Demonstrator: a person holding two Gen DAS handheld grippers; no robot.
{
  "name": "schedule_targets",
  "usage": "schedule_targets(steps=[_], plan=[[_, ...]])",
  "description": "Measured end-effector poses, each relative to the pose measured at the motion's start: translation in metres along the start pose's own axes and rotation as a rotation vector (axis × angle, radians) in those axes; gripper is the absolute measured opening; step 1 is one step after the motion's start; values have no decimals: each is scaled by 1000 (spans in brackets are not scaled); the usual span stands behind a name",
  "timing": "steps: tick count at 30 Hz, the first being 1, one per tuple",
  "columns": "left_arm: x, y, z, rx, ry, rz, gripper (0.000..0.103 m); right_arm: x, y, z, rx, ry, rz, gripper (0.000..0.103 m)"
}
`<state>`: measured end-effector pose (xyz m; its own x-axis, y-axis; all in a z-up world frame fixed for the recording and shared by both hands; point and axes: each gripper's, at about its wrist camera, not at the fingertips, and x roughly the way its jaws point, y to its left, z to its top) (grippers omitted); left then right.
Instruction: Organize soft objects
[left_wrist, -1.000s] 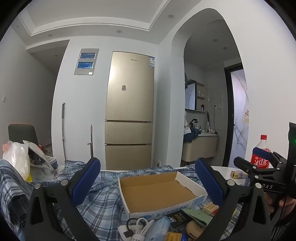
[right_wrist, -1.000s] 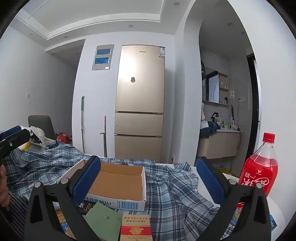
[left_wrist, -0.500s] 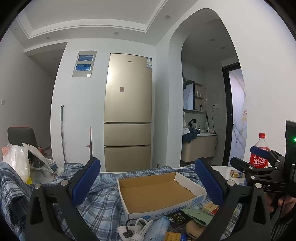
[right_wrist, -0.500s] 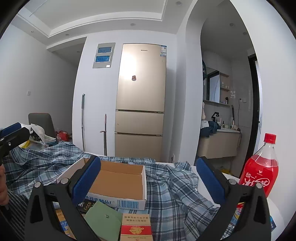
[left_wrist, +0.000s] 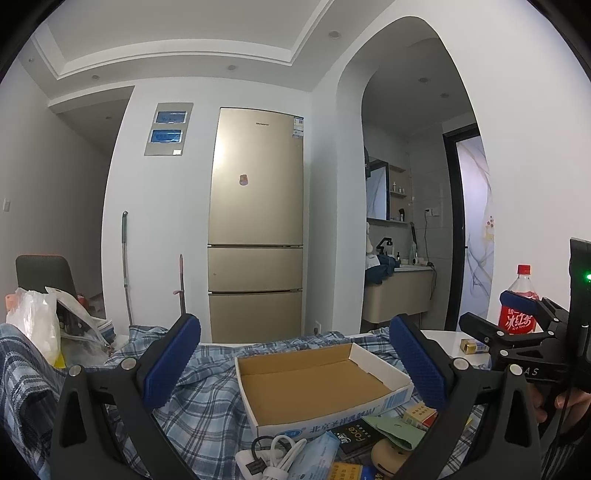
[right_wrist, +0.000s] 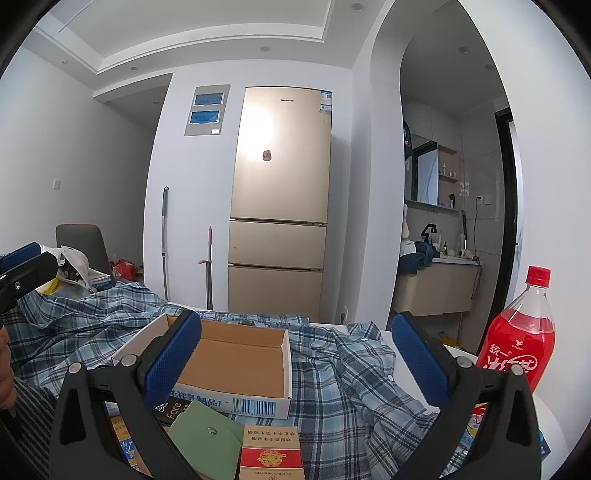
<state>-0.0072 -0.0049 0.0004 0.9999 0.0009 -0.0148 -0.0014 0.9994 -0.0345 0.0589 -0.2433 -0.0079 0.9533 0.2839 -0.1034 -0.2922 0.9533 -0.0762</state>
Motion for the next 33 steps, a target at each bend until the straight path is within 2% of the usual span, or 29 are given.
schedule_targets(steps=[33], plan=[[-3,-1,0,9,2,11,103,2,-4,1,20,11,-6,103]])
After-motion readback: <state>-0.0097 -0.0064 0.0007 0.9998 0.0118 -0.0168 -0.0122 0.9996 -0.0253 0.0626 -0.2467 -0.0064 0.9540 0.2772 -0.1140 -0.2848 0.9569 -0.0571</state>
